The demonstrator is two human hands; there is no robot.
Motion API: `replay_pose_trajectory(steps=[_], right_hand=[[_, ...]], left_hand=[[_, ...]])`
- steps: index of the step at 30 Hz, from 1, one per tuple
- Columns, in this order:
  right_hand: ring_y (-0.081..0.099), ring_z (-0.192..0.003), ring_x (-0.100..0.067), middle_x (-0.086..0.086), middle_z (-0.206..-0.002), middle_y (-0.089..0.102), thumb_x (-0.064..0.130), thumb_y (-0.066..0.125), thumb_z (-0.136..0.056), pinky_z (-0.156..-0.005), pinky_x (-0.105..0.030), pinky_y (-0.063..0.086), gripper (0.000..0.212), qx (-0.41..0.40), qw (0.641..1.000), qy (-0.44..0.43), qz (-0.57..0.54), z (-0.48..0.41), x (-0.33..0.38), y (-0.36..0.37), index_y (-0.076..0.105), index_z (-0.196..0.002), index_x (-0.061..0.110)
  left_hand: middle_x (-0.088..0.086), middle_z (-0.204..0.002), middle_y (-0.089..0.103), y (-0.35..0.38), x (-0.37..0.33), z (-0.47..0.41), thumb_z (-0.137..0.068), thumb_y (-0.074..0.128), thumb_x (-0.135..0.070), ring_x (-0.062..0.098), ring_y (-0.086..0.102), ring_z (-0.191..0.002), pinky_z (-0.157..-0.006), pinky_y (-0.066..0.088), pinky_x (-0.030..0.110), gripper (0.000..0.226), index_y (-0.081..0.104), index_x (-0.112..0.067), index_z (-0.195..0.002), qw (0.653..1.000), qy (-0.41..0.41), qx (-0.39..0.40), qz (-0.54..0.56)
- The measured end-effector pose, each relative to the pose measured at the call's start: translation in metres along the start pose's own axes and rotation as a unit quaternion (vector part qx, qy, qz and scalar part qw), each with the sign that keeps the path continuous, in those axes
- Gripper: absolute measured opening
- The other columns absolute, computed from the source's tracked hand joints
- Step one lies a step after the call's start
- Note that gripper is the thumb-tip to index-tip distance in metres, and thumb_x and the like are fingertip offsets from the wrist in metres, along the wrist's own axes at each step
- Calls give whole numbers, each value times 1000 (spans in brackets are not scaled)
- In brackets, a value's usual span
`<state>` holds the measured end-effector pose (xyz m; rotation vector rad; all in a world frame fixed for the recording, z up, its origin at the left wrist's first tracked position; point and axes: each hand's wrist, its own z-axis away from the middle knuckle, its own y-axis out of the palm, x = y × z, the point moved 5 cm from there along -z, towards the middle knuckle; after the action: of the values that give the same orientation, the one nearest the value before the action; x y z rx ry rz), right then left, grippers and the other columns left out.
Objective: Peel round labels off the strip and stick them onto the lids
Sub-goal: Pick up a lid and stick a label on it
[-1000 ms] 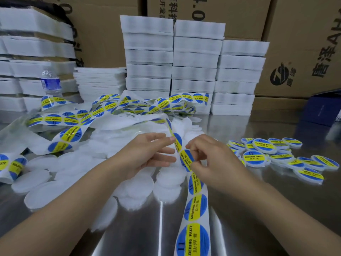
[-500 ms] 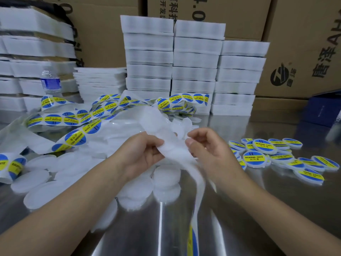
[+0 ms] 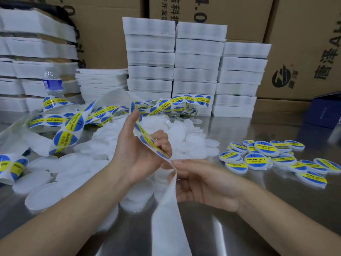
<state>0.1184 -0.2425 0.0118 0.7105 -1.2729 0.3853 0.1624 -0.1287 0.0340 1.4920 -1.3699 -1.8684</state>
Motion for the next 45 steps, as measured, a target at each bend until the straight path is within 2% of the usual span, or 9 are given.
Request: replay_pose_trajectory(steps=[4, 8, 13, 18, 25, 31, 36, 41, 45], right_hand=[[60, -62, -13, -5, -74, 63, 15, 70, -74, -63, -25, 52, 7, -43, 997, -58, 11, 2, 11, -6, 66, -79, 13], [61, -56, -12, -5, -69, 65, 15, 68, -64, -57, -23, 53, 15, -116, 988, -104, 6, 5, 21, -16, 59, -74, 9], [64, -57, -11, -5, -73, 70, 8, 65, -79, -52, -22, 53, 6, -118, 987, -86, 64, 6, 17, -13, 61, -84, 9], [65, -63, -12, -3, -80, 70, 3, 70, -71, -60, -25, 54, 40, -9, 995, -46, 93, 7, 9, 6, 55, -107, 13], [65, -64, -9, 0, -77, 67, -5, 62, -73, -58, -22, 52, 85, 56, 991, -9, 123, 15, 8, 16, 23, -143, 24], [63, -62, -7, 3, -76, 64, -5, 63, -75, -56, -20, 51, 78, 60, 990, -41, 125, 20, 18, 17, 37, -135, 37], [63, -65, -7, -7, -80, 52, -9, 61, -72, -62, -21, 53, 42, 87, 987, -62, 119, 25, 25, 19, 72, -96, 23], [67, -69, -10, 1, -79, 71, -3, 61, -73, -62, -21, 54, 33, 55, 991, -72, 102, 23, 26, 15, 75, -94, 19], [66, -70, -9, 0, -78, 72, 6, 66, -70, -65, -20, 53, 26, 5, 989, -87, 122, 20, 27, 8, 77, -88, 21]], left_hand=[[16, -83, 63, -6, -1, -3, -69, 60, -44, 23, 60, -79, -78, 49, 35, 45, 50, -4, -90, 997, 18, -34, -66], [29, -118, 61, -4, 1, -2, -73, 53, -50, 36, 60, -104, -98, 42, 43, 69, 60, 9, -110, 985, 0, -29, -170], [23, -93, 72, -9, -8, -6, -96, 37, -20, 28, 72, -77, -74, 56, 42, 36, 61, 6, -90, 971, 34, -88, -218], [15, -83, 74, -18, -27, -6, -100, 26, -12, 20, 73, -69, -54, 58, 30, 33, 56, -1, -101, 978, 90, -134, -130], [7, -104, 71, -30, -56, -1, -102, 25, -18, 20, 68, -100, -72, 51, 37, 41, 53, -7, -129, 964, 179, -178, -90], [3, -86, 74, -40, -68, 4, -101, 28, -16, 13, 72, -73, -57, 57, 29, 38, 55, -9, -127, 953, 223, -194, -60], [5, -83, 73, -46, -77, 9, -100, 29, -9, 14, 72, -63, -48, 56, 28, 31, 57, -8, -114, 935, 273, -224, -26], [5, -74, 74, -48, -77, 11, -100, 31, -9, 14, 72, -61, -45, 54, 26, 30, 60, -9, -93, 932, 275, -234, -21], [6, -77, 75, -48, -78, 10, -101, 30, -9, 14, 73, -65, -47, 55, 28, 31, 59, -9, -93, 939, 270, -214, -9]])
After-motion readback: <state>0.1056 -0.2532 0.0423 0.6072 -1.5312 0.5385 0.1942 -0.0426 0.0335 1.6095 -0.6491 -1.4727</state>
